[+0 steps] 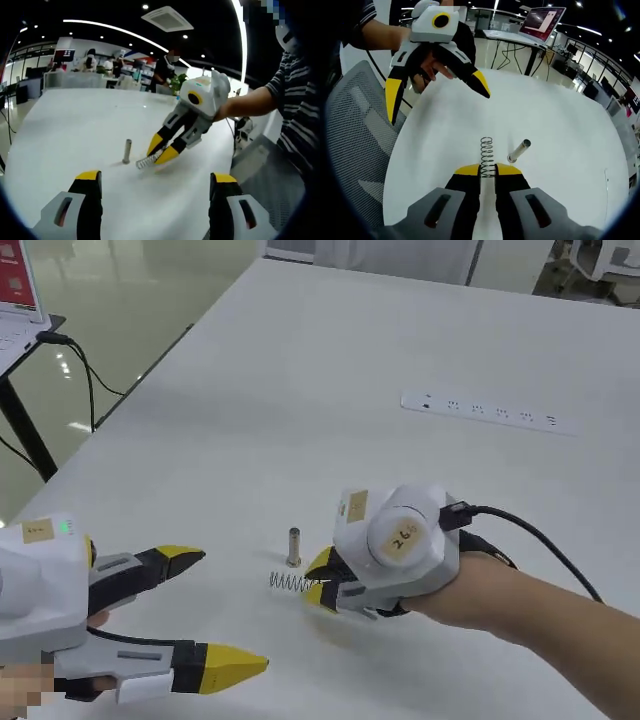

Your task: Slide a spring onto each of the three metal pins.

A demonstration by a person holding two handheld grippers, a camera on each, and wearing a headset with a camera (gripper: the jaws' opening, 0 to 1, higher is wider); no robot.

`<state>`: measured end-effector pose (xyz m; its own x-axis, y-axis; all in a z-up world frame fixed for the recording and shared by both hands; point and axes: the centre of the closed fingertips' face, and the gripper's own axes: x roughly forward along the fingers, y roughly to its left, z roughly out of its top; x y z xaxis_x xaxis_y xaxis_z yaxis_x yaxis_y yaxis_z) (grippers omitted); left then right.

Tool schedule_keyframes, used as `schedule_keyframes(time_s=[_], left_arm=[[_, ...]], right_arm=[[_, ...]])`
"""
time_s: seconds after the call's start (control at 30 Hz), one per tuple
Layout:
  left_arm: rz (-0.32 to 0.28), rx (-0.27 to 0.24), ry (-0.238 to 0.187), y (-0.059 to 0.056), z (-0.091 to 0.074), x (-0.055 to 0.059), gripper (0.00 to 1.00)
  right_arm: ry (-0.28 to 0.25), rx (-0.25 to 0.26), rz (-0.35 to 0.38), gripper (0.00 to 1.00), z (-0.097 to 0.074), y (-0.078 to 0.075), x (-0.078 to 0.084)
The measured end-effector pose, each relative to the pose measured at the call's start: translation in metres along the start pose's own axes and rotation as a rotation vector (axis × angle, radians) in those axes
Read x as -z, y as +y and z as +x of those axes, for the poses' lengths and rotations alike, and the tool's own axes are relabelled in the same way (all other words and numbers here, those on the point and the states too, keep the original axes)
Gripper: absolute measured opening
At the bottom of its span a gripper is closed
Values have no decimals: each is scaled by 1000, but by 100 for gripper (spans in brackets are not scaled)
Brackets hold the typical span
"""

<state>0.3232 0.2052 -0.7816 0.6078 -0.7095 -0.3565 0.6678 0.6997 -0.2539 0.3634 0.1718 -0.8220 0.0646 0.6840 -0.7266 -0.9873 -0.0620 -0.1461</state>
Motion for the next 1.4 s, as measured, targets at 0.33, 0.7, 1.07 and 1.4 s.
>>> schedule_keyframes(time_s=[0.33,0.7,1.07,1.4], left_arm=[[3,33,-11,-6,11,-6,85],[4,91,-20,-17,17,-11,84],[21,143,-11,-28,26,-16,77],[66,208,-2,-40,44,-20,66]], right_arm=[[-44,34,4,8,-36,-4,-11],[-65,63,13,8,-67,-5,-11],[-60,97,18,8,-85,-3,0],[-21,76,16,8,-84,16,21]])
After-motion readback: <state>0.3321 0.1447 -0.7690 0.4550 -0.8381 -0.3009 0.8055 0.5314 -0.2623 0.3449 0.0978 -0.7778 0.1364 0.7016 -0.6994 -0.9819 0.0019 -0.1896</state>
